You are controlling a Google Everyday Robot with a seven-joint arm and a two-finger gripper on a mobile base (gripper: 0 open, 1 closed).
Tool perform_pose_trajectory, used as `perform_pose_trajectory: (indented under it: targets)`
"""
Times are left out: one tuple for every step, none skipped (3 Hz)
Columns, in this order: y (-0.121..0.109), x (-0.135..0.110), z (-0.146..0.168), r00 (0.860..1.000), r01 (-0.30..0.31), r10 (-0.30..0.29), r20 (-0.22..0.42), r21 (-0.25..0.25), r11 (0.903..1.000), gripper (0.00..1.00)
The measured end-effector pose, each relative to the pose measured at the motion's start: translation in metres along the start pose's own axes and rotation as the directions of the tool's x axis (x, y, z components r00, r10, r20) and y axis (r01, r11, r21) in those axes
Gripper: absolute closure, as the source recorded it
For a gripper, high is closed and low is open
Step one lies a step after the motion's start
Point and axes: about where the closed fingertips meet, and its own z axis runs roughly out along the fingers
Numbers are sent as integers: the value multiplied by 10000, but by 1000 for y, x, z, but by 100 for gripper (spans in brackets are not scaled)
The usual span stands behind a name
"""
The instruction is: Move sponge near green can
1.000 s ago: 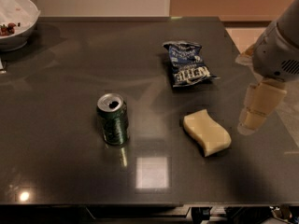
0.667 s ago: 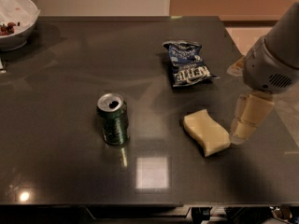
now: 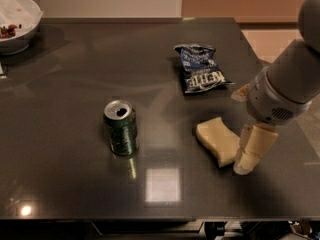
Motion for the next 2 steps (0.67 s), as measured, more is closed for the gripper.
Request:
perform_pose_trajectory:
  targets:
    - [6,3,12,10000,11,-10,52,-164,9999,0]
    - [10,7,22,10000,-26,28,44,-338,9994,0]
